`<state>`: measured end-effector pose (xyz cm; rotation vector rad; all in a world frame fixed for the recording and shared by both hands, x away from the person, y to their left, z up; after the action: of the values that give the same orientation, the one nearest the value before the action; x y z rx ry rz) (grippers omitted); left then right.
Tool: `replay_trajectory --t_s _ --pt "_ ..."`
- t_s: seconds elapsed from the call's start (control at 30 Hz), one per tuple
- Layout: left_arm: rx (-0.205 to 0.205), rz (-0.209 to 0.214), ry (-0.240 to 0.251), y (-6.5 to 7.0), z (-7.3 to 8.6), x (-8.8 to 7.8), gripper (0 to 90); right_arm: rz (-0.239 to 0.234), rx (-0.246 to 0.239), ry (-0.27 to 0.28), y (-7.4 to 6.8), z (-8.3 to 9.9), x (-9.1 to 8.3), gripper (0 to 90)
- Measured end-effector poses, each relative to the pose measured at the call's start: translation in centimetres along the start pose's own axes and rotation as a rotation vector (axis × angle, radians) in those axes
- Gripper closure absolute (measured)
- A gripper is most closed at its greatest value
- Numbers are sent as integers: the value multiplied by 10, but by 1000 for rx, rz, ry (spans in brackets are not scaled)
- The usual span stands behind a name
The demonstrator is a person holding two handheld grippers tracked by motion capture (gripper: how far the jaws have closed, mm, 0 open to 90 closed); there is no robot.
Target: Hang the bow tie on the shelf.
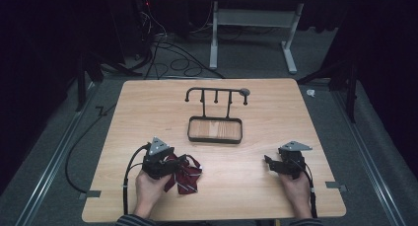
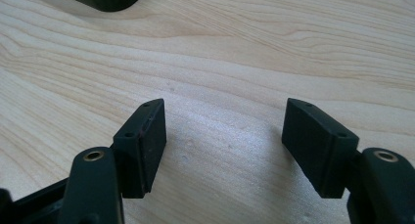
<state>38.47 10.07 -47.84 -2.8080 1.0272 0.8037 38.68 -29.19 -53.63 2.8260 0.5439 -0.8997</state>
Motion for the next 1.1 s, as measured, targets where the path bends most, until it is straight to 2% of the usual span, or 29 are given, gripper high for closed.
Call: replay_trajectory --t_s 0.37,1.1 --pt "9 21 -16 7 2 13 461 0 1 0 0 0 0 343" --pt "-26 23 -61 -1 16 41 538 1 -1 0 0 0 0 343"
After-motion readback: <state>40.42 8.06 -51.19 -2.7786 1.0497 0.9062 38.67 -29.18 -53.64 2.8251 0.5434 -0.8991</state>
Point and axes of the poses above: each handheld gripper's, and its own axes: x roughly forward along the jaws, z roughly out of its underside, y roughly to its right, the point moved 5 cm from there along x, roughly forward along the jaws, and after that the axes turned 8 degrees about y, right-handed, at the moved point
